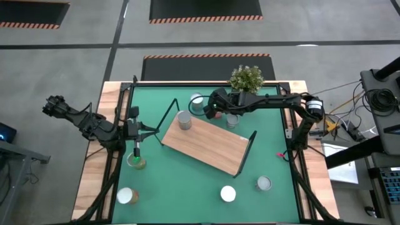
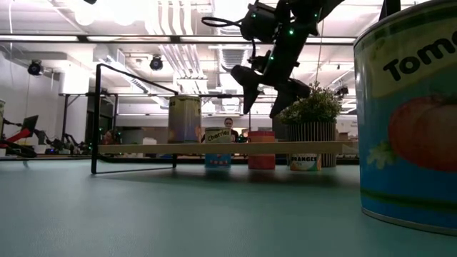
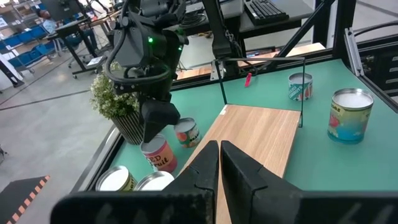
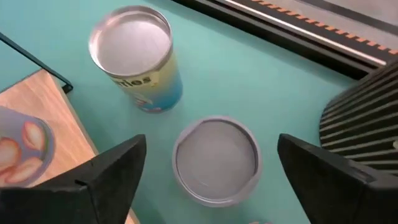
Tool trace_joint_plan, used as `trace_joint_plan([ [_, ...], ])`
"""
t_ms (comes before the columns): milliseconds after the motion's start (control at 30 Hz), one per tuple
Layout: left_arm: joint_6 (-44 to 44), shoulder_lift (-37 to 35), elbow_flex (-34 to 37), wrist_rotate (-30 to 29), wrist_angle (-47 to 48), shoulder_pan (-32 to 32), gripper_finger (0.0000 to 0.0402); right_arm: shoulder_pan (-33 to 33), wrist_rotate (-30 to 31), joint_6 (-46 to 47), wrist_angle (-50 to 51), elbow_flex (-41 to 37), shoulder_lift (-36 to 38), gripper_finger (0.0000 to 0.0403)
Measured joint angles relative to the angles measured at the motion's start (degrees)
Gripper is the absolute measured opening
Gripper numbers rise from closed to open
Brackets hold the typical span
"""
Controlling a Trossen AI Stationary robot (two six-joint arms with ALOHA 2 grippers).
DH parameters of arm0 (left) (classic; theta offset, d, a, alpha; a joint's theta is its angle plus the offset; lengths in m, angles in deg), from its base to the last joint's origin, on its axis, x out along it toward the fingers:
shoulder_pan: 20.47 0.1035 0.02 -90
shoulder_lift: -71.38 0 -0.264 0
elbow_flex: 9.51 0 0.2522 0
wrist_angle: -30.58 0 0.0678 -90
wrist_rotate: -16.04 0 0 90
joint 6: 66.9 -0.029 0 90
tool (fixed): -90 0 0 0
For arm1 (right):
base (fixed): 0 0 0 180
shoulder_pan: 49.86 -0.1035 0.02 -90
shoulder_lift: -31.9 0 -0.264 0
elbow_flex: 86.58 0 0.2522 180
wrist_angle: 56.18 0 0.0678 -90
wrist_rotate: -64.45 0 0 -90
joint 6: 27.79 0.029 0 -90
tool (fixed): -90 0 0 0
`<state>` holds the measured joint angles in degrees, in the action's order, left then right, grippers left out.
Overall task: Pick and place cans onto a shelf
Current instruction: Put the canned mixed fruit on the shelf
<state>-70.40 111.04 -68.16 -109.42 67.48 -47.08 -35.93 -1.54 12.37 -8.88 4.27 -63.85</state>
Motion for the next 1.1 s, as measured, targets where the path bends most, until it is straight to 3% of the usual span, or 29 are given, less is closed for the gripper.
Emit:
trace_joint_plan([
  [467,-0.02,0.02,0.00,0.00,0.22,0.02,0.0000,0.21,0.50,0.91,-5.26,-2.37,-3.06,0.0359],
  [1100,-0.02,0.07,0.02,0.02,0.37,0.02,0.0000,0.74,0.27,0.50,-3.79,-0.92,-3.77,0.0359],
])
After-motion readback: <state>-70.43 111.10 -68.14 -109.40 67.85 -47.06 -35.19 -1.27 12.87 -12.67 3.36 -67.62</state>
